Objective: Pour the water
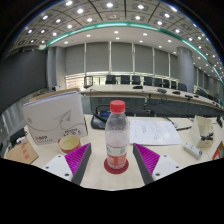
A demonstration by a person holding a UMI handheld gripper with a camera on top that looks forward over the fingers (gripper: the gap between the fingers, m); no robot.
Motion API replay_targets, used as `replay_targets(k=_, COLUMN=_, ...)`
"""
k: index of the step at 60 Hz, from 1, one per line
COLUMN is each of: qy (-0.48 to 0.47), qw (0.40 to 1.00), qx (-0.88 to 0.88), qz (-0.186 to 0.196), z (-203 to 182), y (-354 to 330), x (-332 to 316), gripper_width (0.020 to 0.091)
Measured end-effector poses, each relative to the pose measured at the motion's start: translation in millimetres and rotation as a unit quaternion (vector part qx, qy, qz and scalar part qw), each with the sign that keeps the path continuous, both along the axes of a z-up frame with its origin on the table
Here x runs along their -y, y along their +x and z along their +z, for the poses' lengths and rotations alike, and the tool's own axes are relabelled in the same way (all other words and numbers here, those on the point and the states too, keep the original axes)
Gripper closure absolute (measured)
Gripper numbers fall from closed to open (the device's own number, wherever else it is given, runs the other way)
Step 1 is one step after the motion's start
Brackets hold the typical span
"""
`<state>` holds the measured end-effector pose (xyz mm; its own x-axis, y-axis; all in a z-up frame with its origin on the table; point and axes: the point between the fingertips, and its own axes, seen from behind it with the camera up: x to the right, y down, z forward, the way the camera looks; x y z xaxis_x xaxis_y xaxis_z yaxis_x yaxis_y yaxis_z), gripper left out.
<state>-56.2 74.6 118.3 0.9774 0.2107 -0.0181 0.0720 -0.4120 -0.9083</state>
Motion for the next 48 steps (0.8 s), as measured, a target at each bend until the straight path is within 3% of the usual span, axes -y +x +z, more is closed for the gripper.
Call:
replay_targets(k=16, qy=-0.029, qw=0.998, qx=0.046, qz=-0.03, z=85.6, y=15.3, x=169.2, gripper_width=0.0244)
replay_targets(k=29, qy=-0.045, qw=0.997, qx=0.068, qz=-0.016, z=123.6, y=12.5, x=307.2, gripper_width=0.0245)
replay_targets(k=48, qy=-0.03, qw=0.997, qx=0.068, qz=-0.032, z=152.6, y=23.8, x=385.5, gripper_width=0.0247)
